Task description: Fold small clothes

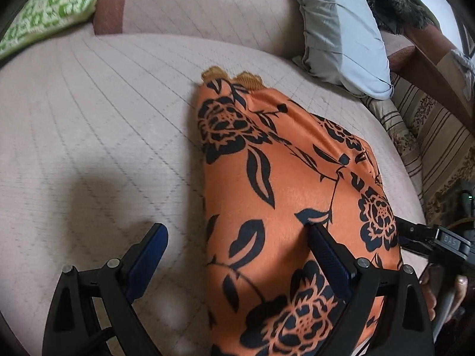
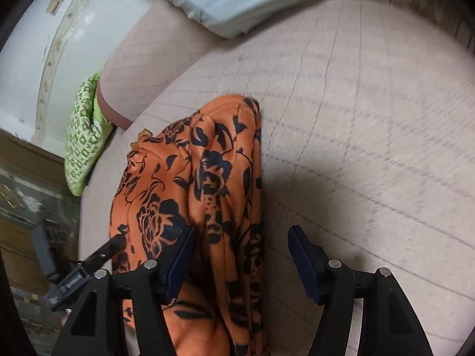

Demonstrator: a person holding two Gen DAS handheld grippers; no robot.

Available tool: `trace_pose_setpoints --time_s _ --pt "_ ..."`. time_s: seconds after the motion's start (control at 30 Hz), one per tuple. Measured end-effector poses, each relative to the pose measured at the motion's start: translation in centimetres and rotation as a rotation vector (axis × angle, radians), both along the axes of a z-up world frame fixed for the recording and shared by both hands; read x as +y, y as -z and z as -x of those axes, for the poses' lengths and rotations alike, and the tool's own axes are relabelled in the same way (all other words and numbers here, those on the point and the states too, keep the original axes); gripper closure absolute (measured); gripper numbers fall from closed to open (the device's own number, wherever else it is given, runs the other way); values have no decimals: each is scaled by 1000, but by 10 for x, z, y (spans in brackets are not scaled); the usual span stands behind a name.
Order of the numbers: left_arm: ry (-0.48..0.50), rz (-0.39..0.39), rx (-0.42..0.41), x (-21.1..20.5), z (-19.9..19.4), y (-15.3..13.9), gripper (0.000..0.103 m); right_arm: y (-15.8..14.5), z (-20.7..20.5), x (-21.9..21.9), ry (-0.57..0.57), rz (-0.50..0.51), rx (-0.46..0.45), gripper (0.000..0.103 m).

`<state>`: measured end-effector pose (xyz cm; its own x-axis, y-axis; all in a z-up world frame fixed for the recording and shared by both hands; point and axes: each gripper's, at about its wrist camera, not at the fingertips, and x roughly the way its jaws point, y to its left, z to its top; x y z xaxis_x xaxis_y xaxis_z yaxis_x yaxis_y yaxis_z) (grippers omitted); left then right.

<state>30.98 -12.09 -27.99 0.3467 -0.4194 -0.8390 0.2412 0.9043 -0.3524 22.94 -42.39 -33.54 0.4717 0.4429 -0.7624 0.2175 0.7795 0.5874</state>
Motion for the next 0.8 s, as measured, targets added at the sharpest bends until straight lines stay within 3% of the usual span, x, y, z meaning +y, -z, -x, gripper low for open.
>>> trace_pose_setpoints --time_s 0.27,0.43,0.5,0.6,0.7,0.8 --pt "50 54 52 -8 -6 8 8 29 -11 -23 29 -309 -11 33" --pt "123 78 79 -19 -4 10 8 29 -13 -14 10 -332 -29 29" --pt "130 71 79 -21 -4 10 8 30 -13 -11 -10 -399 -27 29" --pt "120 123 105 -14 -8 11 8 31 -11 -12 -27 -454 -29 28" --pt "103 170 134 -9 -12 12 8 42 -6 -23 2 -550 -12 28" --pt "99 170 137 -7 -11 13 8 44 0 -26 17 -632 -27 24"
